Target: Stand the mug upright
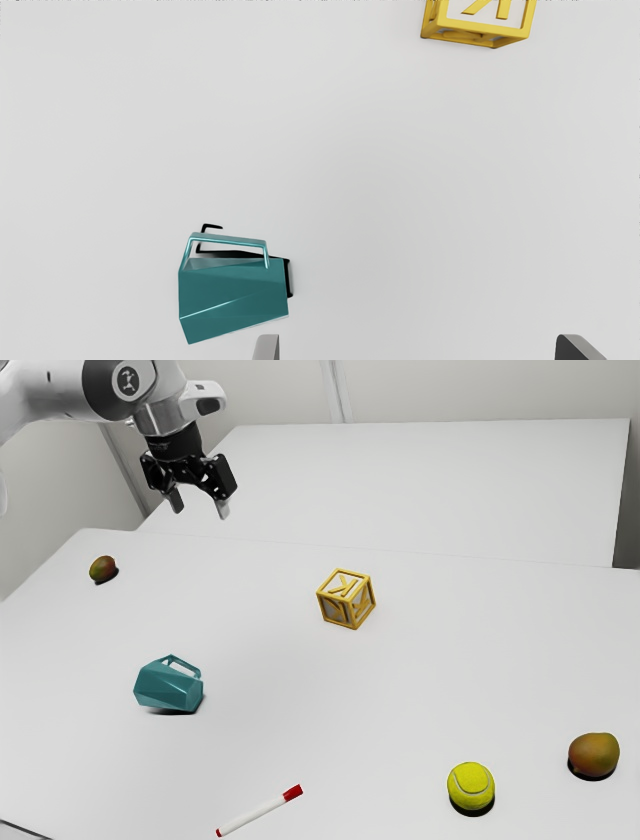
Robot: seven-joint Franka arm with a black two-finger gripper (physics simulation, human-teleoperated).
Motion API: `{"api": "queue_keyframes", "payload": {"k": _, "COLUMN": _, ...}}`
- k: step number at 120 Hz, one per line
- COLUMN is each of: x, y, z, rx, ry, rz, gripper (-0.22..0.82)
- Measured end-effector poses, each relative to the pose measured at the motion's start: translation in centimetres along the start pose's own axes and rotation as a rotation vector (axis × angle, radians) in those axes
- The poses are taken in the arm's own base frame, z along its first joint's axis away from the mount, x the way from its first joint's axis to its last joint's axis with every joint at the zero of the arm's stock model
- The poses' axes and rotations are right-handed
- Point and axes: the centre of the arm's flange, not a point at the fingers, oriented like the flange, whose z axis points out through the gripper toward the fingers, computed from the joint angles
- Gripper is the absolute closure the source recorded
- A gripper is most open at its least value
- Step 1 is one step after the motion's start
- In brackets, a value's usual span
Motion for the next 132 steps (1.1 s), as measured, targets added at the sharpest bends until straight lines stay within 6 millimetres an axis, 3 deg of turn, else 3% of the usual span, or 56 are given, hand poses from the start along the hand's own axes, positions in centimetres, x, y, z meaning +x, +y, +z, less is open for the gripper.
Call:
{"api": "queue_keyframes", "payload": {"k": 30, "x": -0.2, "y": -0.1, "z": -0.2, "rx": 0.002, "ry": 0.000, "rz": -0.003, "gripper": 0.00}}
{"api": "queue_keyframes", "payload": {"k": 48, "x": -1.0, "y": -0.1, "z": 1.0, "rx": 0.003, "ry": -0.036, "rz": -0.001, "gripper": 0.00}}
{"api": "queue_keyframes", "payload": {"k": 65, "x": -2.8, "y": -0.2, "z": 3.7, "rx": -0.037, "ry": -0.080, "rz": 0.046, "gripper": 0.00}}
{"api": "queue_keyframes", "payload": {"k": 82, "x": -3.1, "y": -1.4, "z": 7.2, "rx": -0.124, "ry": -0.090, "rz": 0.116, "gripper": 0.00}}
{"api": "queue_keyframes", "payload": {"k": 100, "x": -4.0, "y": -7.0, "z": 11.9, "rx": -0.226, "ry": -0.091, "rz": 0.113, "gripper": 0.00}}
{"api": "queue_keyframes", "payload": {"k": 132, "x": -9.6, "y": -22.4, "z": 19.0, "rx": -0.370, "ry": -0.068, "rz": -0.016, "gripper": 0.00}}
